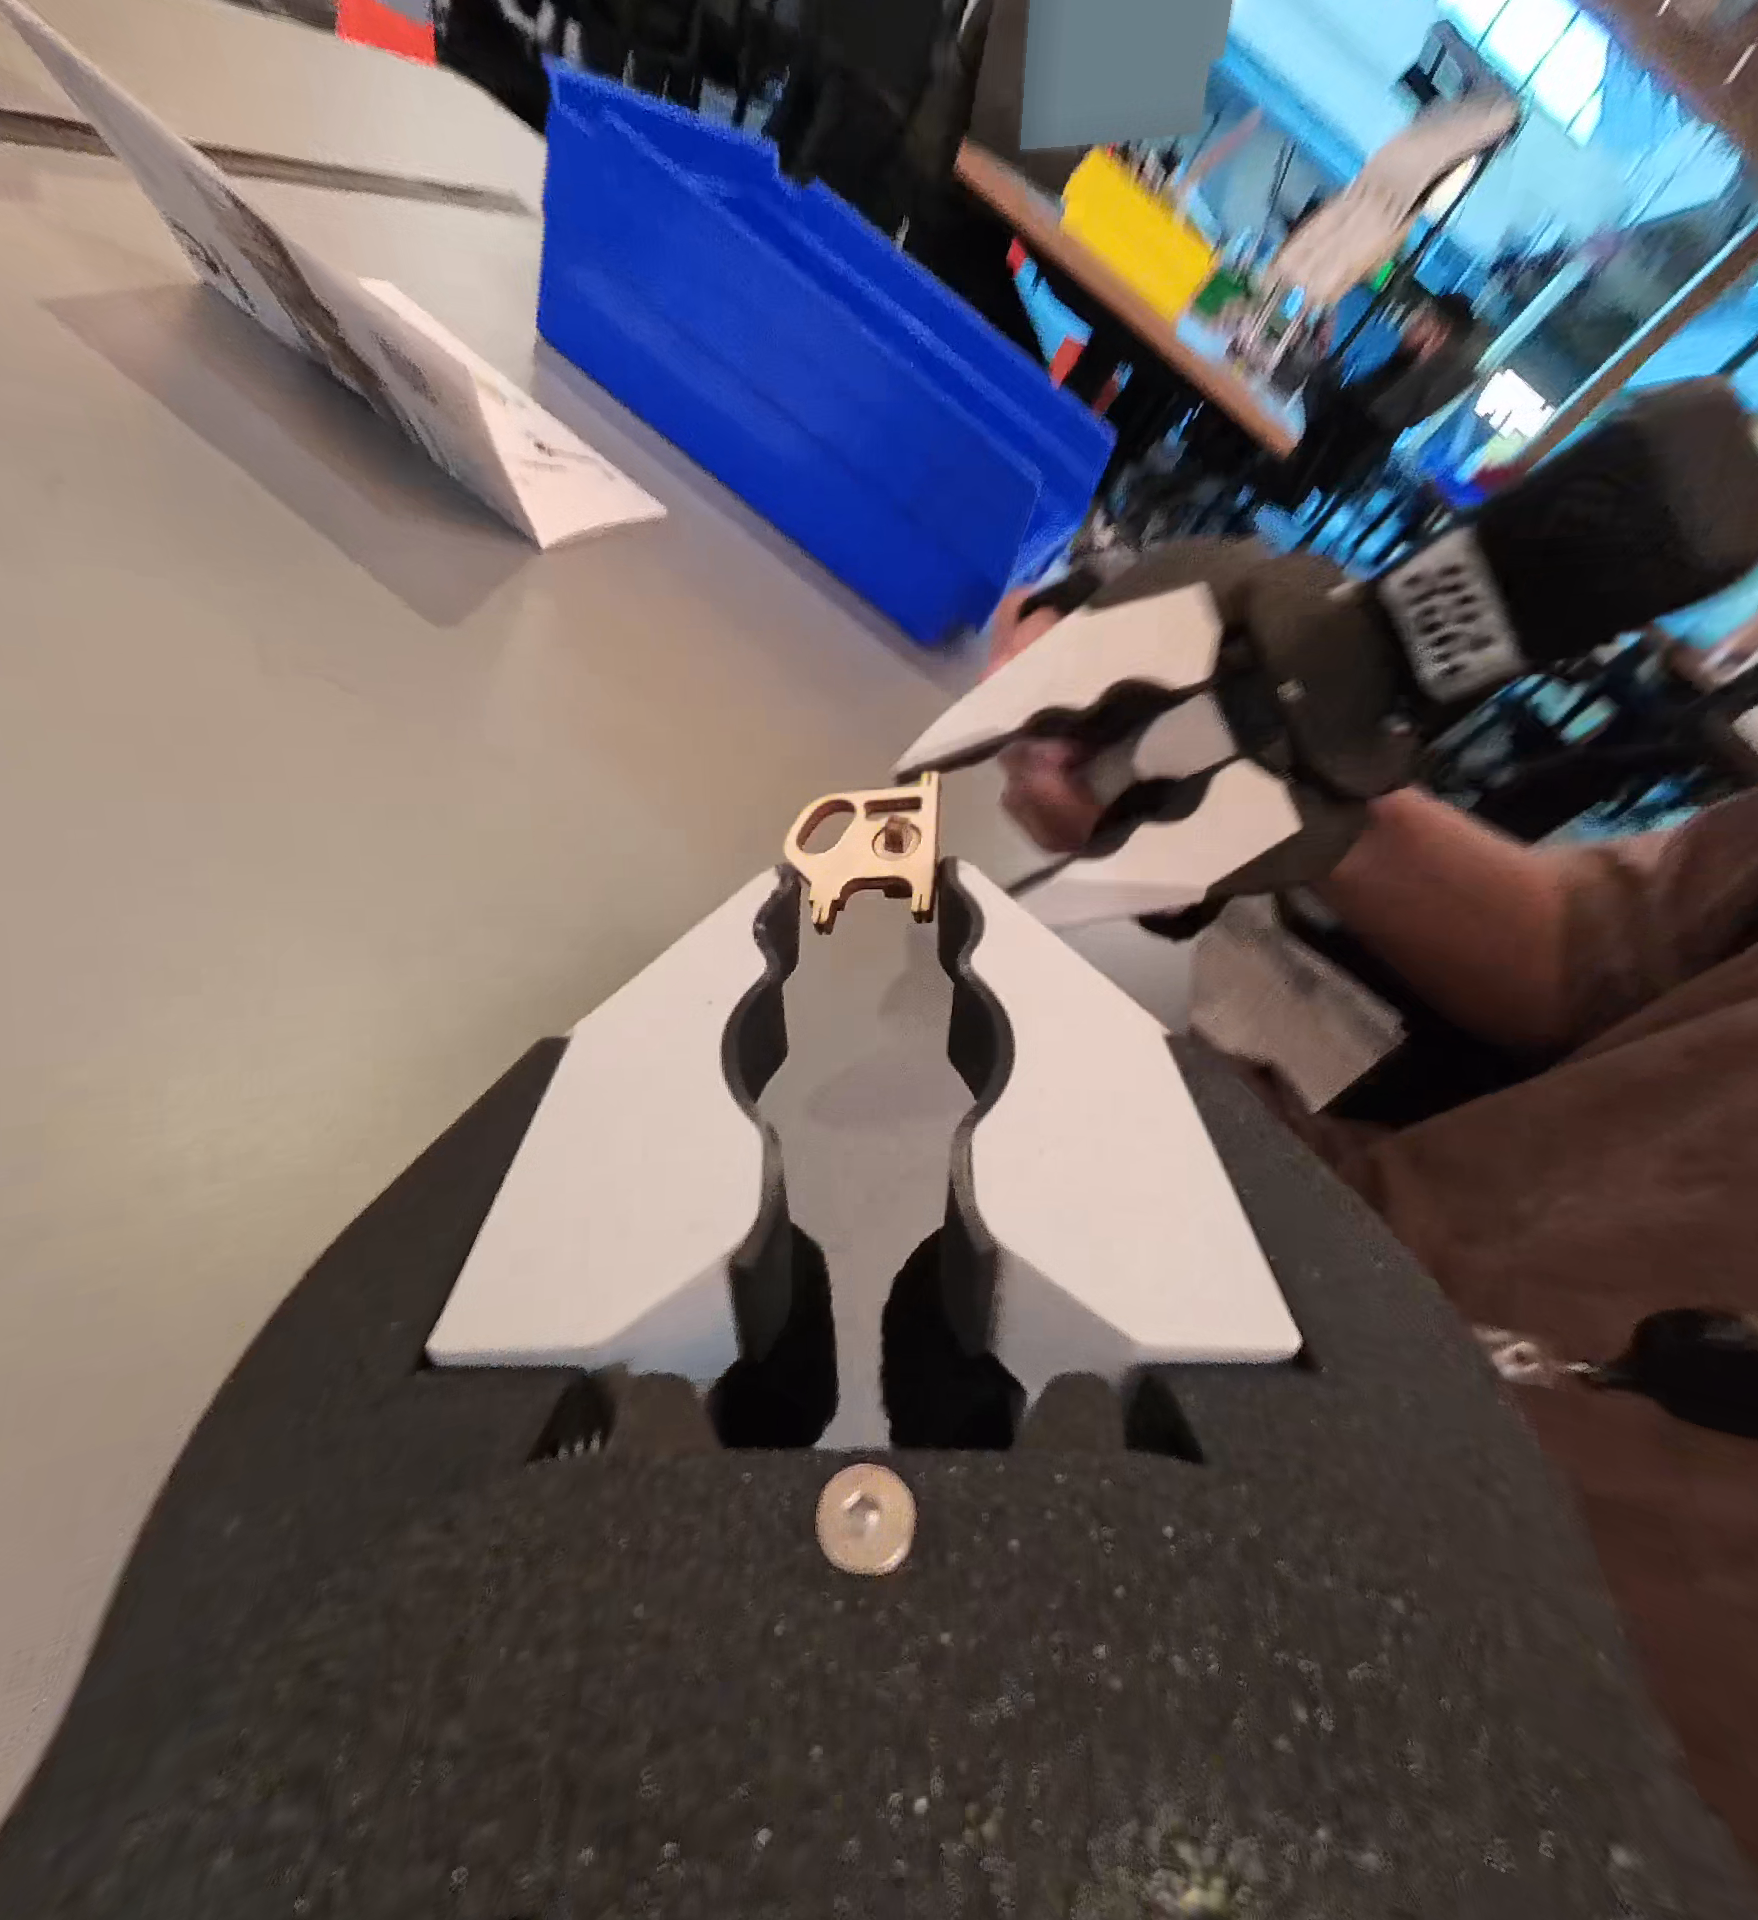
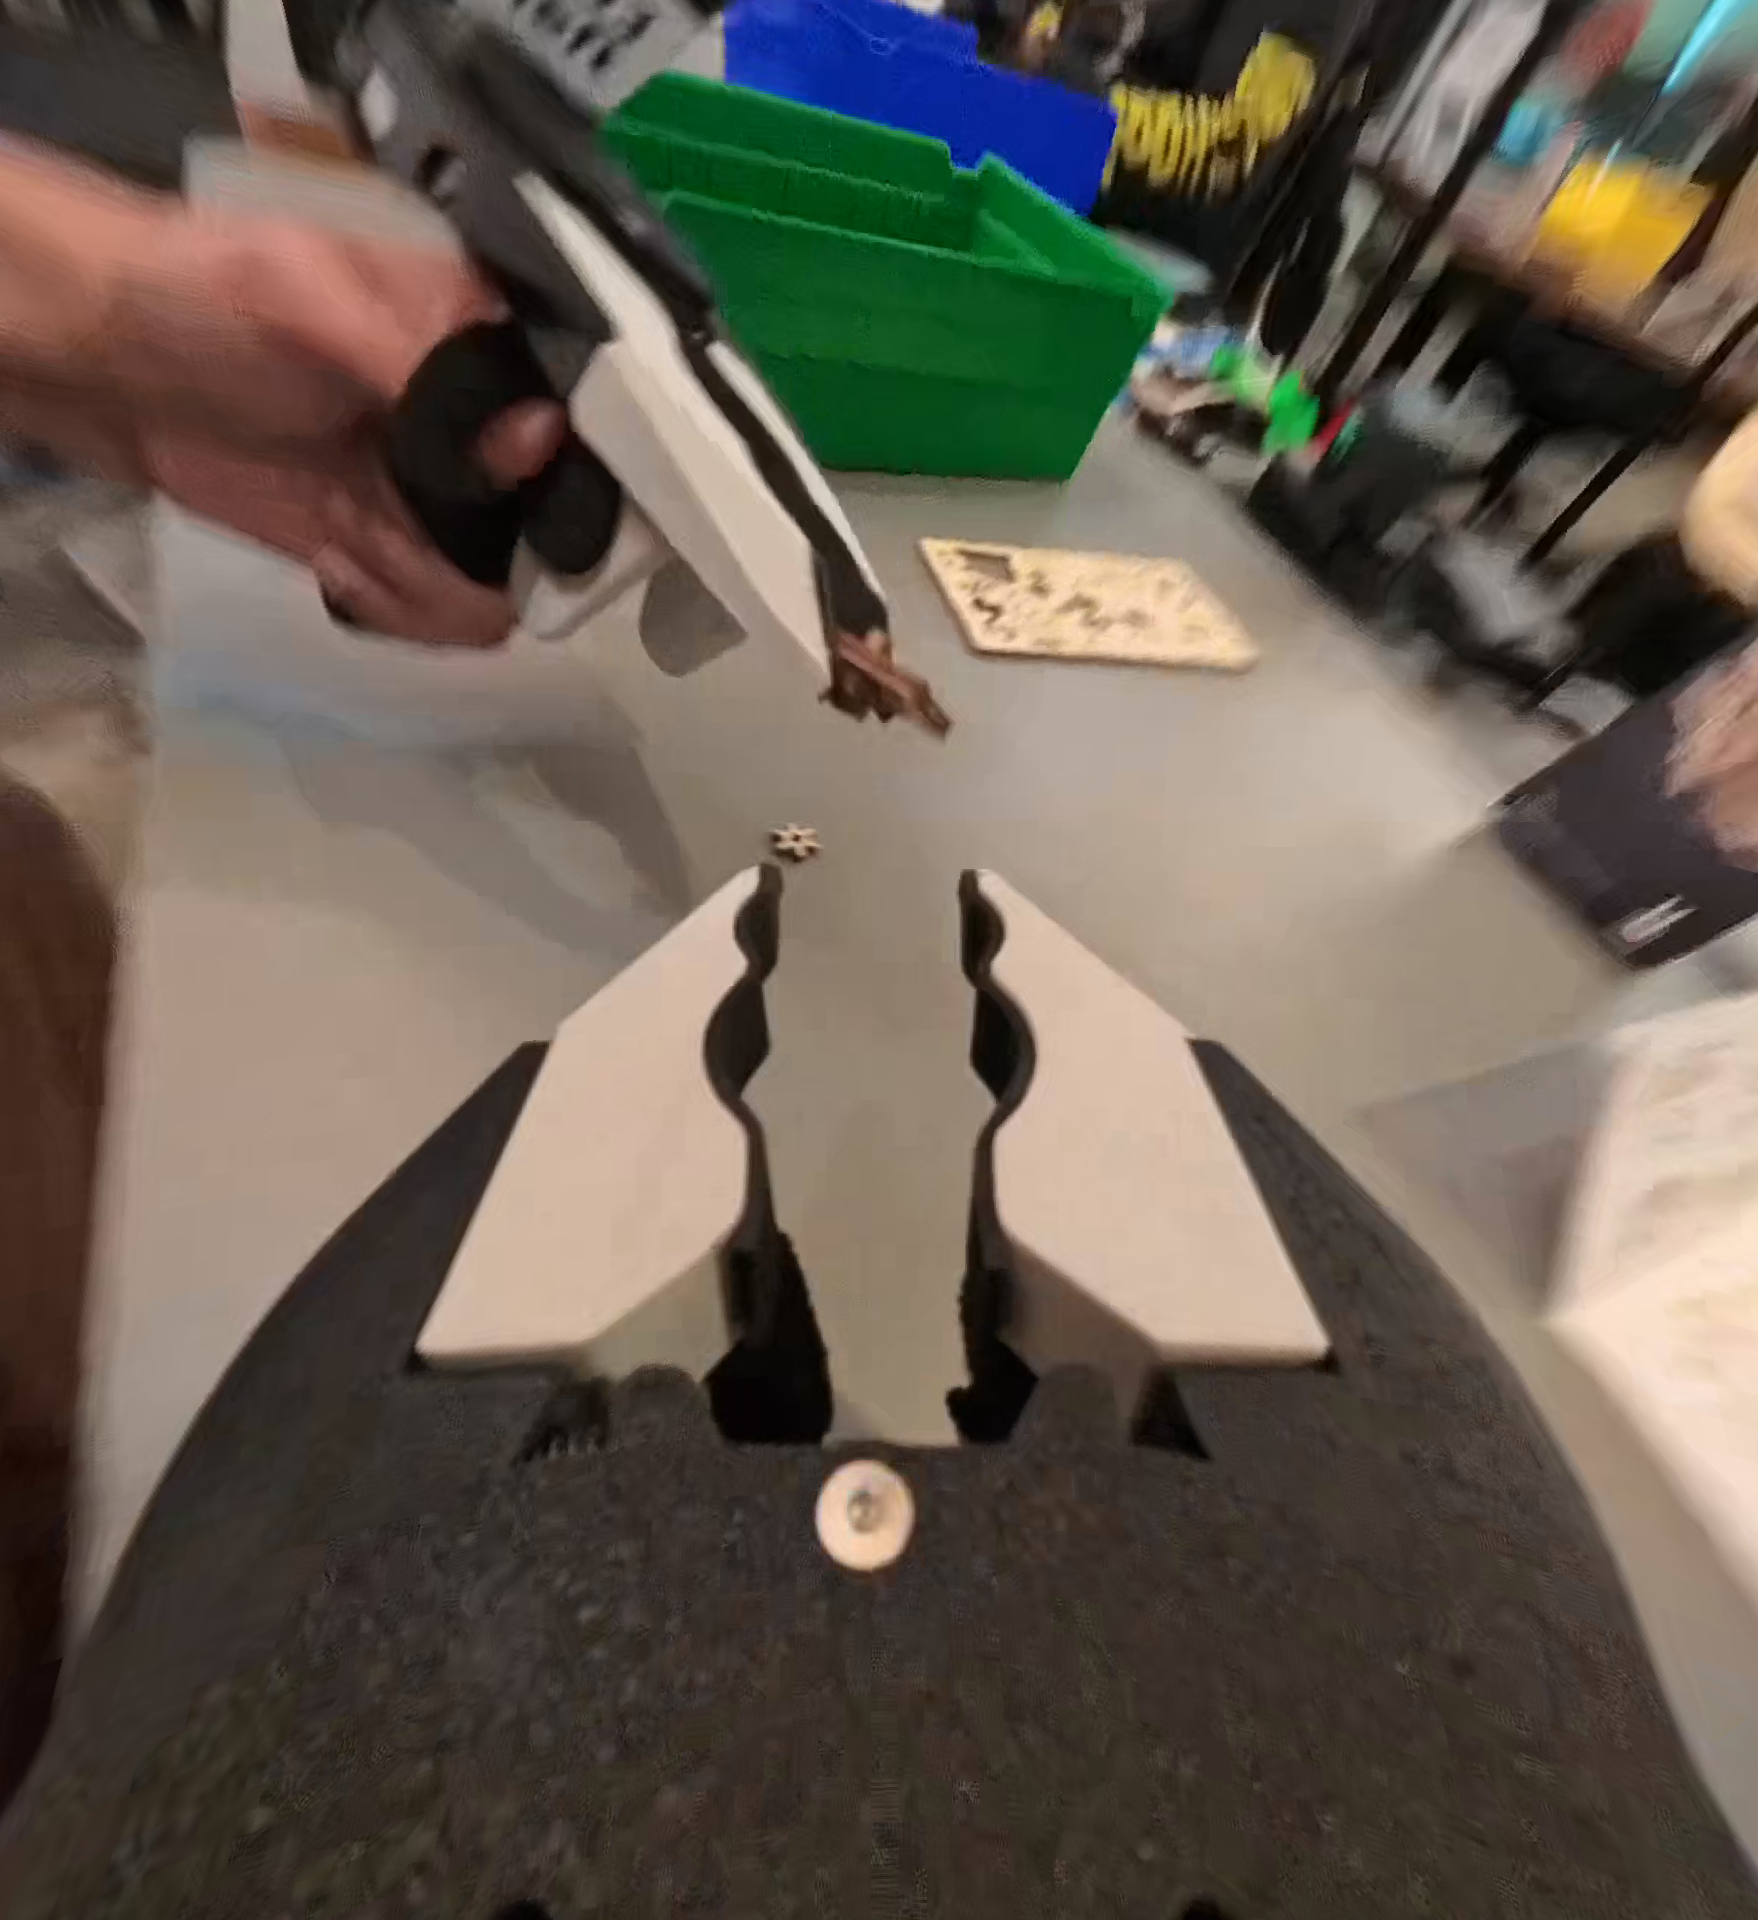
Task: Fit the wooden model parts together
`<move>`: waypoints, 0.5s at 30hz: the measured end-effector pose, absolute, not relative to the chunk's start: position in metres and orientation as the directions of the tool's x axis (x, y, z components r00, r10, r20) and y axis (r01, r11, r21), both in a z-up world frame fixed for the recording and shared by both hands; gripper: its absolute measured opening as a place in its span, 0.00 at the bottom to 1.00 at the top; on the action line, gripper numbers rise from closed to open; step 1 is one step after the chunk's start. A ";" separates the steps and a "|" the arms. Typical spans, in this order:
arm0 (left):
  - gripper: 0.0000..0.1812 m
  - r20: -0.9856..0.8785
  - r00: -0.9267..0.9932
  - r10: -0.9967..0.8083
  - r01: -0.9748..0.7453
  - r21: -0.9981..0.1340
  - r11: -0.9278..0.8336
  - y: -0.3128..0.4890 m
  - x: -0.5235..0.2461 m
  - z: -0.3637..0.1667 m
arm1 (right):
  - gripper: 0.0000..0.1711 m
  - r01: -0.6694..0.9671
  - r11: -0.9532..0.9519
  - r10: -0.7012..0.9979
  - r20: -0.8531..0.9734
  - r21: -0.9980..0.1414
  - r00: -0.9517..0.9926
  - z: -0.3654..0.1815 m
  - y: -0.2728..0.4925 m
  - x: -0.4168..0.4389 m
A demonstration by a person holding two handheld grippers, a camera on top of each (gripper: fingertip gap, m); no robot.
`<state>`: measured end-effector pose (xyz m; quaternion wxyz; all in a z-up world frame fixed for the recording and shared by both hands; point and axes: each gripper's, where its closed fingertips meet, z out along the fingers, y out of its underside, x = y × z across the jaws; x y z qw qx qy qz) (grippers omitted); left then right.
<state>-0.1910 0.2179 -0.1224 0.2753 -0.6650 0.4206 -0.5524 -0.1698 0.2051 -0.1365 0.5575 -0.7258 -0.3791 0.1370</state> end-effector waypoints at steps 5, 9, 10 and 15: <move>0.13 0.621 -0.048 -0.782 -0.159 -0.778 -0.608 0.215 -0.189 -0.101 | 0.24 -0.003 -0.283 0.811 -0.241 -0.959 0.532 -0.105 0.198 -0.192; 0.13 0.691 -0.101 -0.715 -0.225 -0.716 -0.661 0.203 -0.190 -0.102 | 0.25 0.287 0.053 0.788 0.216 -0.957 0.576 -0.096 0.191 -0.185; 0.13 0.708 -0.119 -0.696 -0.261 -0.699 -0.666 0.197 -0.191 -0.104 | 0.24 0.337 0.087 0.788 0.272 -0.937 0.552 -0.098 0.186 -0.186; 0.13 0.771 -0.129 -0.624 -0.452 -0.605 -0.655 0.172 -0.198 -0.124 | 0.25 0.495 0.157 0.792 0.408 -0.855 0.454 -0.111 0.171 -0.193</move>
